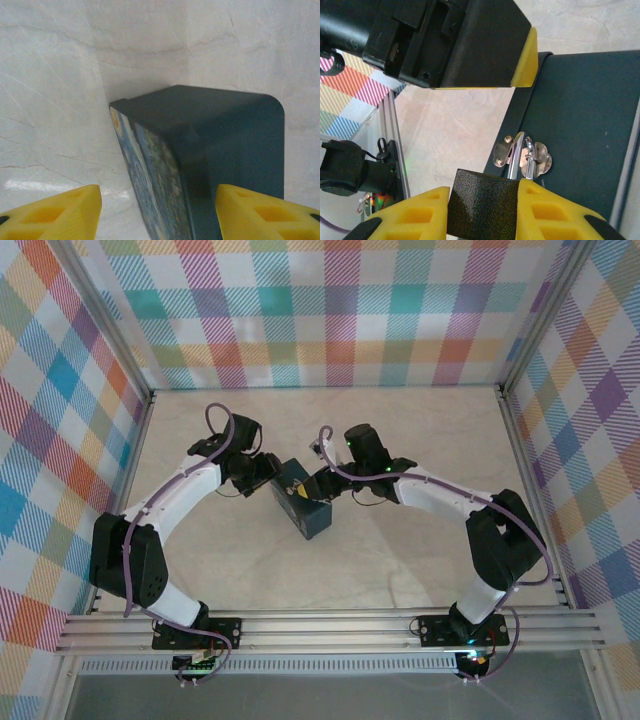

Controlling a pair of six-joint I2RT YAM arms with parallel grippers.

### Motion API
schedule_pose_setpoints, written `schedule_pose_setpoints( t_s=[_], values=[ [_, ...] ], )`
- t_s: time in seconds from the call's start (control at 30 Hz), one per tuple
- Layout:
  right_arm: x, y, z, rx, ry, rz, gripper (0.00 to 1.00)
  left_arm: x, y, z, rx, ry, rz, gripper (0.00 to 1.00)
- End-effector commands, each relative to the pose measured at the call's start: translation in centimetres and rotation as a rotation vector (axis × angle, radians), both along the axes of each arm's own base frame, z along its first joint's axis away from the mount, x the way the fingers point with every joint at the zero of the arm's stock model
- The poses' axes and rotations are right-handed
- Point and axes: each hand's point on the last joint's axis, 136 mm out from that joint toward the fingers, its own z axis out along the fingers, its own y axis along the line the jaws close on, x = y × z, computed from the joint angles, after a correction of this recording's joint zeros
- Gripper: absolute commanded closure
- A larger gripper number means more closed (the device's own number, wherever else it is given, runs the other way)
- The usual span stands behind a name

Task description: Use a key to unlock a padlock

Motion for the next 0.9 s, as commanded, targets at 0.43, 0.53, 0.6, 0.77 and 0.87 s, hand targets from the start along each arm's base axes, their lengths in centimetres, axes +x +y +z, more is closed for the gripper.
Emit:
schedule_pose_setpoints(
  t_s=[0.43,0.53,0.6,0.77,0.87],
  values=[
    [3.6,1.1,-0.5,0.054,-0.053,-0.108,0.81,2.0,0.9,1.0,-0.064,-0.006,0.046,0.38],
    [4.4,1.1,0.2,0.073,-0.083,-0.141,0.81,1.7,1.4,1.2,-0.053,-0.011,0.053,0.38],
    [4.6,0.7,1.1,0.081,-0.100,-0.157,0.81,1.5,1.9,1.4,-0.040,-0.014,0.062,0.38],
    [5.1,-1.9,3.7,0.096,-0.140,-0.243,0.79,1.1,3.5,1.9,0.013,-0.030,0.086,0.38],
    [5.2,-4.6,3.5,0.038,-0.156,-0.309,0.77,0.9,4.0,2.0,0.025,-0.031,0.094,0.38]
  ],
)
